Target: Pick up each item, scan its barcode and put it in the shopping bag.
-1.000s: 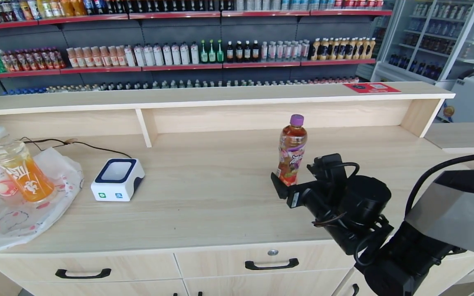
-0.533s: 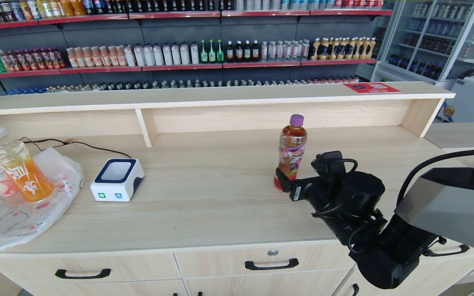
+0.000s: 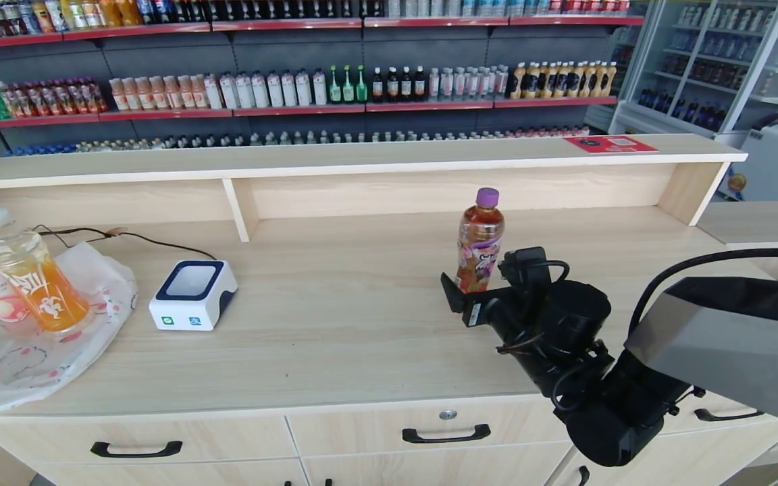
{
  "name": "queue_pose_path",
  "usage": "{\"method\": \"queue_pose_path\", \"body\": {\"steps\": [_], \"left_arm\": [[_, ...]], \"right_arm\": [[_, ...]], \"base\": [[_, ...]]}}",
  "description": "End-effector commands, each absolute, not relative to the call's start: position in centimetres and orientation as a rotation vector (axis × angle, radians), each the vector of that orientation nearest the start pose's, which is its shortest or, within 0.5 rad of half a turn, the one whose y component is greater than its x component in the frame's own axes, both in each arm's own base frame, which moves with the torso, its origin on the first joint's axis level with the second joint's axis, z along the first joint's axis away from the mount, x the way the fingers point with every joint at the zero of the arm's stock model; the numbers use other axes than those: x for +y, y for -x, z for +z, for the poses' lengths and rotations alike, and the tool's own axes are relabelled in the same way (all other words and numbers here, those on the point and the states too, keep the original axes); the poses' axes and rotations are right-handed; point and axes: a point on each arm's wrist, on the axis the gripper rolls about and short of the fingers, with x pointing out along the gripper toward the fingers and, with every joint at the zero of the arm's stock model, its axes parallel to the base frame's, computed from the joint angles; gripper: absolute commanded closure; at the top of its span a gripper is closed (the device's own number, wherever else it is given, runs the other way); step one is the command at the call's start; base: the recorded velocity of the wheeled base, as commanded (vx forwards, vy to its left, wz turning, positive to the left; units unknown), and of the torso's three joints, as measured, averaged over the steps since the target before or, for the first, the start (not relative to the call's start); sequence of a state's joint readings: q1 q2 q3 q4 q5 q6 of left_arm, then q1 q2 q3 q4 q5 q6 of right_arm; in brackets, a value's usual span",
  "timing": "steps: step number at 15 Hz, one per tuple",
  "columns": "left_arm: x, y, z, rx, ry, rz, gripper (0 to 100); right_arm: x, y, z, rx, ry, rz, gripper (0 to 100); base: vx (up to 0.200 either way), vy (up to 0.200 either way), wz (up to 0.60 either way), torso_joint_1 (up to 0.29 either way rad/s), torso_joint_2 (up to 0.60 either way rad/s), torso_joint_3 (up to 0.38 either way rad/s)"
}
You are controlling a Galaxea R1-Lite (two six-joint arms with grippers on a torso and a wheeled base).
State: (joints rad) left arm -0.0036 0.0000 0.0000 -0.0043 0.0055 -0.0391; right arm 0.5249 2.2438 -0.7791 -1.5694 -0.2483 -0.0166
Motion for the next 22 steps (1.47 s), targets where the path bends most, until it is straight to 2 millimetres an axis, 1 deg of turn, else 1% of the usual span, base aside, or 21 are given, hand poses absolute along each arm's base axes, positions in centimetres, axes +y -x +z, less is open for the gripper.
{"method": "queue_pose_path", "body": {"steps": [1, 4, 5, 8, 11, 15, 16, 19, 22], "left_arm": [[0.0, 2.3, 7.6, -0.003, 0.040, 0.003, 0], [0.0, 2.3, 7.6, -0.003, 0.040, 0.003, 0], [0.0, 2.3, 7.6, -0.003, 0.040, 0.003, 0], [0.0, 2.3, 7.6, -0.003, 0.040, 0.003, 0], [0.0, 2.3, 7.6, -0.003, 0.040, 0.003, 0], [0.0, 2.3, 7.6, -0.003, 0.040, 0.003, 0], [0.0, 2.3, 7.6, -0.003, 0.040, 0.003, 0], [0.0, 2.3, 7.6, -0.003, 0.040, 0.003, 0], [0.0, 2.3, 7.6, -0.003, 0.040, 0.003, 0]], "right_arm": [[18.8, -33.7, 7.5, -0.096, -0.022, 0.272, 0], [18.9, -34.1, 7.5, -0.106, -0.027, 0.269, 0], [18.6, -34.4, 7.3, -0.103, -0.027, 0.258, 0], [18.8, -36.1, 7.9, -0.159, -0.047, 0.233, 0], [19.4, -37.2, 7.9, -0.192, -0.062, 0.208, 0], [19.5, -37.6, 7.7, -0.196, -0.064, 0.202, 0], [19.5, -37.7, 7.2, -0.188, -0.060, 0.199, 0], [19.7, -38.0, 7.2, -0.196, -0.066, 0.197, 0], [20.0, -38.4, 7.8, -0.227, -0.079, 0.197, 0]], "base": [[0.000, 0.000, 0.00, 0.000, 0.00, 0.000], [0.000, 0.000, 0.00, 0.000, 0.00, 0.000], [0.000, 0.000, 0.00, 0.000, 0.00, 0.000], [0.000, 0.000, 0.00, 0.000, 0.00, 0.000], [0.000, 0.000, 0.00, 0.000, 0.00, 0.000], [0.000, 0.000, 0.00, 0.000, 0.00, 0.000], [0.000, 0.000, 0.00, 0.000, 0.00, 0.000], [0.000, 0.000, 0.00, 0.000, 0.00, 0.000], [0.000, 0.000, 0.00, 0.000, 0.00, 0.000]]}}
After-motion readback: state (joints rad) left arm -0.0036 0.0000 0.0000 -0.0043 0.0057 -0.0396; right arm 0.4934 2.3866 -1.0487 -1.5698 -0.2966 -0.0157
